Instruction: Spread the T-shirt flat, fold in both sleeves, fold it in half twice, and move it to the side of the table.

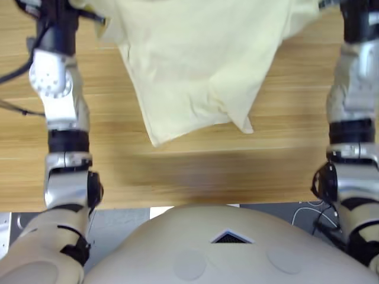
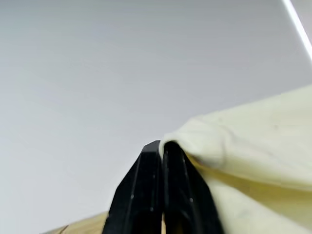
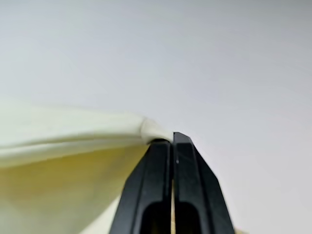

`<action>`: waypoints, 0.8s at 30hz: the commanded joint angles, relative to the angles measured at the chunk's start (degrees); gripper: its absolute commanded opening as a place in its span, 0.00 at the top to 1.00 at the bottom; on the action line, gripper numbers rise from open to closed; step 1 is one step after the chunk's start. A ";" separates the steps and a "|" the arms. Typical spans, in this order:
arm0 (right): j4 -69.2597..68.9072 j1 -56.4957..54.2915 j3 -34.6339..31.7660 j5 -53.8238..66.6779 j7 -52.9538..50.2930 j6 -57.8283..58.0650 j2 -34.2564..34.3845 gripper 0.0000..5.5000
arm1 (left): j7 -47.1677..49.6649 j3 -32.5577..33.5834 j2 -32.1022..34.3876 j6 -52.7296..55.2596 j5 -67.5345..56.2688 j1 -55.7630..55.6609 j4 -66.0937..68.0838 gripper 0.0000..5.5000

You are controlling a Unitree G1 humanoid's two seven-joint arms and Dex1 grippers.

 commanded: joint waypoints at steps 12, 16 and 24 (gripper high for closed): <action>43.78 -29.17 9.94 -30.74 -42.94 6.40 5.00 1.00 | 27.57 -0.56 -3.97 11.15 15.96 -30.26 46.84 1.00; 41.89 -7.58 7.42 -27.61 -30.16 -5.52 3.15 1.00 | 19.07 -3.88 -4.03 2.75 19.48 -9.83 46.08 1.00; 19.73 24.89 9.49 -11.93 14.11 -25.04 -4.53 1.00 | -20.05 -14.35 3.50 -28.68 12.74 20.16 25.00 1.00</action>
